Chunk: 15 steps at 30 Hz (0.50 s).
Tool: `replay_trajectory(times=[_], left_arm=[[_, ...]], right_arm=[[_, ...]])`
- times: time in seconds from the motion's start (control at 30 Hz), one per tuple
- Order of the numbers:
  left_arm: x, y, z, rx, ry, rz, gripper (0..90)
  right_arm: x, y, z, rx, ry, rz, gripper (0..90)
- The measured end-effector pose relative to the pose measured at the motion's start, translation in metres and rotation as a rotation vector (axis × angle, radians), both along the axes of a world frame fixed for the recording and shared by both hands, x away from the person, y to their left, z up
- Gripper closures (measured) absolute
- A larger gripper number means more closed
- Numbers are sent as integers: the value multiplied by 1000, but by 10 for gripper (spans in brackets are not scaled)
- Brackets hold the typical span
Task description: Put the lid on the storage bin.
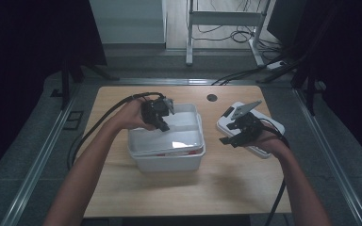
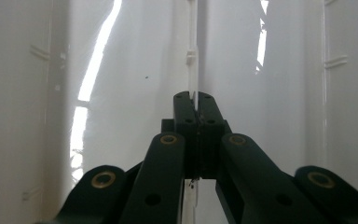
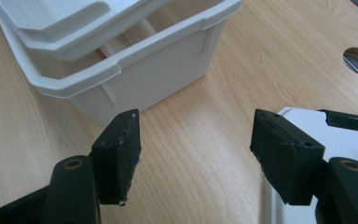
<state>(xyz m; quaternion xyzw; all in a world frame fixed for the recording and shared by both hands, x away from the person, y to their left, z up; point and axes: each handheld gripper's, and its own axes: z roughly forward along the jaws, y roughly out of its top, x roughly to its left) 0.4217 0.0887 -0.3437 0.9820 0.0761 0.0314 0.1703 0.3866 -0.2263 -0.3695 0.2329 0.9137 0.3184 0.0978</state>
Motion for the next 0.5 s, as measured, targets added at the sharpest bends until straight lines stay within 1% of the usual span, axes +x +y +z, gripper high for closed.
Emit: replay_trajectory(times=[0.13,0.17,0.23,0.4,0.5], left_arm=[[0,-1,-2,2,-4,-5,899],[0,-2,-2,1,-5,-10,899],[-1,-3,-3,-8,-3,-4,899],[-2,-5,-5,0,0,-15,899],[-2,-5,-5,-3,-3,-17,899]], right_arm=[[1,-1,-1,0,1,-2,325],[1,-2,-1,1,3,-5,325],[1,-3,-2,3,5,-7,325],[2,-3,-3,-3,9,-12,323],[2,-3,-4,-2,8,-14,324]])
